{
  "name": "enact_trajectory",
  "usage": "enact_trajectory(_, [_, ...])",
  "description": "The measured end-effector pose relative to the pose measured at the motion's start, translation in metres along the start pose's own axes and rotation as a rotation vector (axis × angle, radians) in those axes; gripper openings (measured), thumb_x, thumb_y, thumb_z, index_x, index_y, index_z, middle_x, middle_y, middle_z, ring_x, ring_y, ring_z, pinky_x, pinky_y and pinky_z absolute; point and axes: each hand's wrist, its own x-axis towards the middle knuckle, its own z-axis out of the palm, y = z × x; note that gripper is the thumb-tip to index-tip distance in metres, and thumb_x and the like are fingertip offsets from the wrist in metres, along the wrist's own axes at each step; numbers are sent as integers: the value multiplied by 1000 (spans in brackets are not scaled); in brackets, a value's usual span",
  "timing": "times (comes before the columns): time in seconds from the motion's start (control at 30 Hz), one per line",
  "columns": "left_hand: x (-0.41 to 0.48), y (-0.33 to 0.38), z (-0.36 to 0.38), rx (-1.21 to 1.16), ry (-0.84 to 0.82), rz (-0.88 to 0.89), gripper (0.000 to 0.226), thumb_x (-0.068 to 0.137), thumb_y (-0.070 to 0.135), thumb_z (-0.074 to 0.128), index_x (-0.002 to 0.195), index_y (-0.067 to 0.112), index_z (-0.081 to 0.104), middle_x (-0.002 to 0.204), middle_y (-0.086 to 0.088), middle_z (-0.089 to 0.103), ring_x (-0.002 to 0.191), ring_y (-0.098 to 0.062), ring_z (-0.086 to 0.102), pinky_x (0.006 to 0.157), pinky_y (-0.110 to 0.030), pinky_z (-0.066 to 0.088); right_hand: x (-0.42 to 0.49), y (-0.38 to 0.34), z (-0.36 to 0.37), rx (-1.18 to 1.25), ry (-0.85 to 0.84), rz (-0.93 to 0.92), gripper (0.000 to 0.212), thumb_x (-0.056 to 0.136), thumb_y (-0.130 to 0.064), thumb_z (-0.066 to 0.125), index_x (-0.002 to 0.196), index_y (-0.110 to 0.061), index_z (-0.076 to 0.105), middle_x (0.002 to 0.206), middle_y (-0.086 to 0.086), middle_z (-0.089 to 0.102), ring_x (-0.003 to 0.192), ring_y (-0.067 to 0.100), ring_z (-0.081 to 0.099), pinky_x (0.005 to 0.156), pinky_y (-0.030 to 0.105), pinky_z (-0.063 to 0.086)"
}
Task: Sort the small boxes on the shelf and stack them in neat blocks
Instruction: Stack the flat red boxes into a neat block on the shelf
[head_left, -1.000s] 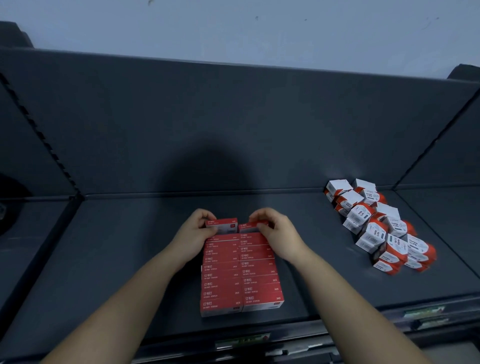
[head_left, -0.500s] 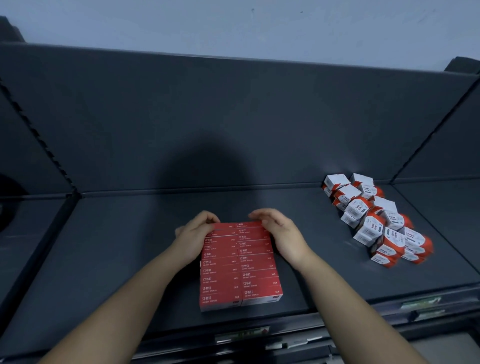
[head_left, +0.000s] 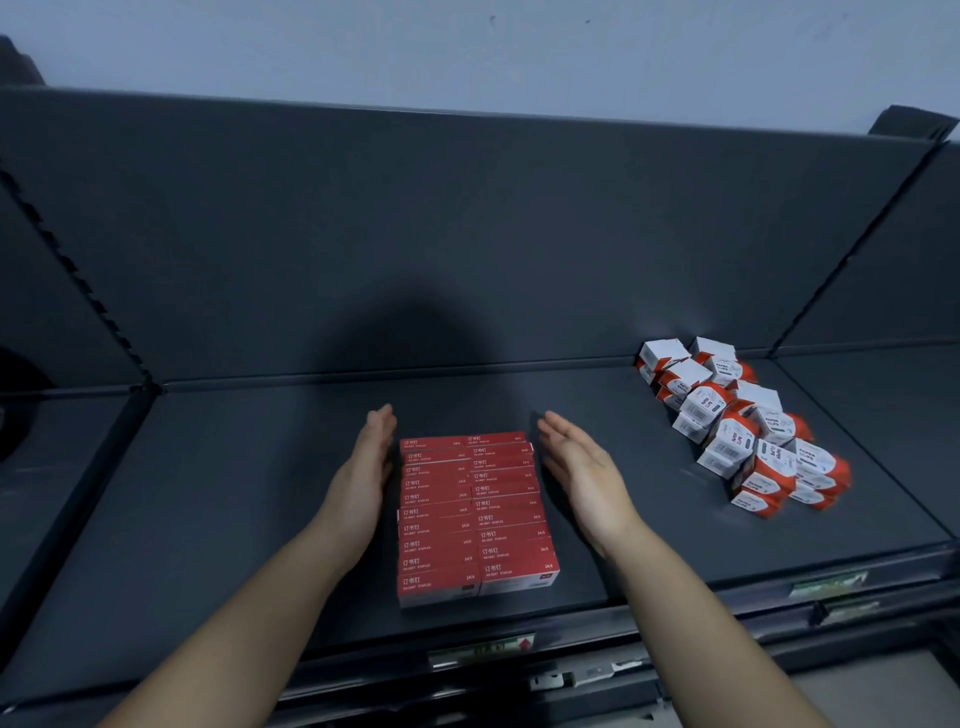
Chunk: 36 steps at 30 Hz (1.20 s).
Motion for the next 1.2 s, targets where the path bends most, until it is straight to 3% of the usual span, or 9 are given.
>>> enact_trajectory(0.3, [-33,-1,19,-141,-61,-19,83,85,70,14,155,26,7,161,11,11,137,4,22,109,-21,21,-24,0,20,-161,-110,72,54,103,-21,33,154,-33,21,150,-21,33,113,-8,47,83,10,38])
enact_trajectory(0.4, [-37,1,26,-124,-65,-31,71,94,61,10,155,24,8,157,14,19,118,13,40,86,-3,37,-28,-2,23,-147,-114,96,52,104,-20,31,154,-34,23,134,-26,46,97,-16,54,70,4,43])
enact_trajectory(0.53, [-48,12,38,-154,-38,-22,61,101,49,9,155,21,10,117,28,41,72,30,52,56,2,42,-33,-4,26,-153,-111,96,52,104,-19,31,153,-37,24,110,-28,54,84,-12,63,61,6,46])
enact_trajectory(0.67, [-61,27,47,-178,6,-7,51,103,42,9,149,24,21,88,28,49,58,25,54,49,1,41,-33,-5,28,-146,-116,108,53,103,-22,32,151,-42,22,118,-21,58,98,0,62,71,15,50])
enact_trajectory(0.8, [-65,32,49,-128,4,-13,32,103,42,9,113,36,40,57,31,60,53,22,55,46,-1,40,-35,-6,31,-172,-128,111,53,103,-24,34,151,-45,21,130,-13,56,110,8,60,85,26,50])
enact_trajectory(0.9, [-55,18,39,-137,-21,-30,49,102,48,10,140,32,36,103,27,64,66,24,57,53,0,43,-35,-7,30,-175,-119,103,53,103,-25,35,152,-41,23,137,-12,53,118,9,56,102,33,46])
enact_trajectory(1.0, [-49,6,28,-133,-59,-30,63,100,55,12,154,24,15,146,15,40,93,20,55,70,-3,45,-39,-6,27,-155,-101,75,51,103,-32,39,151,-39,26,145,-15,46,128,5,49,114,35,35])
enact_trajectory(1.1, [-54,0,21,-150,-66,-22,67,96,59,15,155,25,15,157,13,26,121,7,43,93,-14,36,-46,-2,24,-133,-97,56,51,103,-38,40,152,-38,25,141,-25,43,129,-1,43,115,29,30])
enact_trajectory(1.2, [-59,-3,22,-159,-60,-26,64,94,60,17,150,30,25,151,19,37,116,14,45,95,-13,35,-51,-1,23,-131,-104,42,52,103,-40,40,152,-36,24,142,-26,39,131,-2,39,113,25,27])
